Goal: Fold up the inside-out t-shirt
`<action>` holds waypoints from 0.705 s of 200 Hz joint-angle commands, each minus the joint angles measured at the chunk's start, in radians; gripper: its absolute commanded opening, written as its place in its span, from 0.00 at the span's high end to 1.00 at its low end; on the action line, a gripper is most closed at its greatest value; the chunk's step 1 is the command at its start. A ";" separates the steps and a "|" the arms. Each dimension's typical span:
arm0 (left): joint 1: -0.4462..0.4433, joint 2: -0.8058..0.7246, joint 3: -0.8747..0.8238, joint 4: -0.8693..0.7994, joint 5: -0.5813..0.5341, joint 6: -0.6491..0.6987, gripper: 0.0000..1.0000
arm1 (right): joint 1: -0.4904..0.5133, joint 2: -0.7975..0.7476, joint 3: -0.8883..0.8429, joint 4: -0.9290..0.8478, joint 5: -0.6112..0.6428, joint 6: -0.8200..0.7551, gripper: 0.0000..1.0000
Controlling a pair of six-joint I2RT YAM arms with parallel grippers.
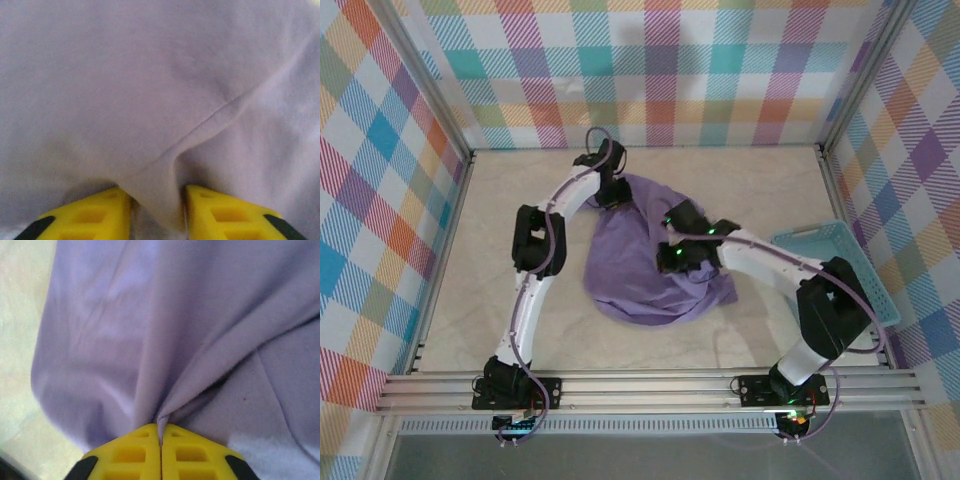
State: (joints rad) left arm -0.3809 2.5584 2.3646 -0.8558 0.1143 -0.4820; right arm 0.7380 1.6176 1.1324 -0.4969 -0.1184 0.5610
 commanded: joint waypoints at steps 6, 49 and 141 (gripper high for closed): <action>-0.043 -0.009 0.189 -0.241 0.011 0.094 0.60 | 0.054 0.009 0.075 0.081 -0.019 0.071 0.69; -0.036 -0.572 -0.500 -0.053 -0.251 0.017 0.37 | 0.020 -0.139 0.104 -0.063 0.174 -0.040 0.49; -0.458 -0.896 -1.177 0.434 -0.142 -0.211 0.16 | -0.358 -0.060 -0.138 0.069 0.050 -0.013 0.27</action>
State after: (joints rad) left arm -0.7612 1.6188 1.2285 -0.5613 -0.0414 -0.6205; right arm 0.3935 1.4899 0.9939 -0.4938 -0.0238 0.5404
